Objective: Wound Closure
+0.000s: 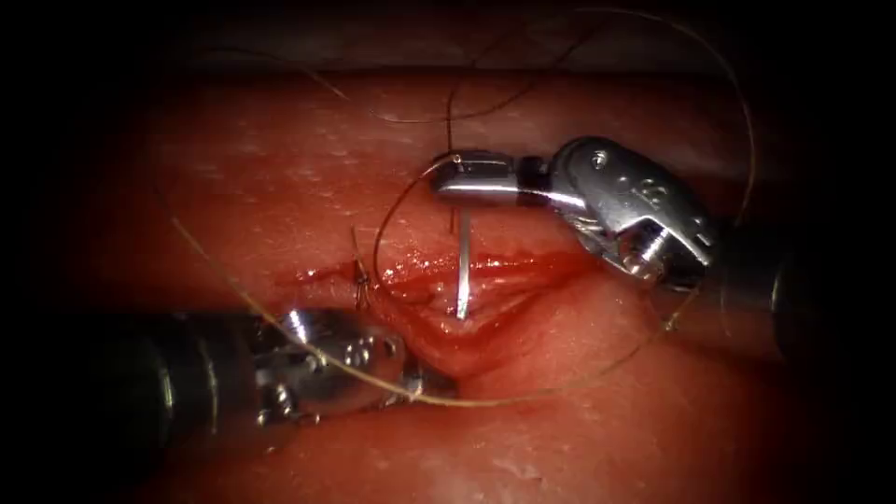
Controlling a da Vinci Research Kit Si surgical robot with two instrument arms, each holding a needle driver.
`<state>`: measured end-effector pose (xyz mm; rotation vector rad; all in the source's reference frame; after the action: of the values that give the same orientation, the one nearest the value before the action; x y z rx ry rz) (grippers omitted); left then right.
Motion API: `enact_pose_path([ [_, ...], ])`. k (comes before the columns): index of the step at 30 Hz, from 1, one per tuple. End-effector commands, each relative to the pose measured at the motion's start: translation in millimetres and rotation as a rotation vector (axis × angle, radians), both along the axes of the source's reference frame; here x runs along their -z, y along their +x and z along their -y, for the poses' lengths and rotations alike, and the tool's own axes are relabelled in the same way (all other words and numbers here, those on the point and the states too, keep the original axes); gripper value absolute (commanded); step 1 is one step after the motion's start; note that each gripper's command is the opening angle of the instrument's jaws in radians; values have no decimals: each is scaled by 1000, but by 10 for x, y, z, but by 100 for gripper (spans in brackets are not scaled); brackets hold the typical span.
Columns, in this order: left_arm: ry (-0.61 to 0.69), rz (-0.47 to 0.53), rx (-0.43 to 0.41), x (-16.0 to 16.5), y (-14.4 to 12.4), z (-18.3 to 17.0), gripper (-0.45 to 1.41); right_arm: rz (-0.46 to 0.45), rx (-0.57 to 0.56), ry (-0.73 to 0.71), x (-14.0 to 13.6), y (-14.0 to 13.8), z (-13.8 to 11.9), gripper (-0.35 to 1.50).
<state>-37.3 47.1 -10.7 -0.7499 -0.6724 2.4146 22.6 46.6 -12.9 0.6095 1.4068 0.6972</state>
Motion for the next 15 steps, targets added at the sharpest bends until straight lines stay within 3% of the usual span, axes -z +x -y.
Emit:
enact_pose_path([
  [1, -1, 2, -1, -6, -5, -1, -27, -10, 4, 32, -3, 9, -1, -35],
  [8, -1, 2, -1, -6, -5, -1, -26, -28, -70, 185, -6, 13, -5, -35],
  [15, -1, 2, -2, -6, -5, -1, -26, -30, -107, 292, -18, 21, 10, -35],
])
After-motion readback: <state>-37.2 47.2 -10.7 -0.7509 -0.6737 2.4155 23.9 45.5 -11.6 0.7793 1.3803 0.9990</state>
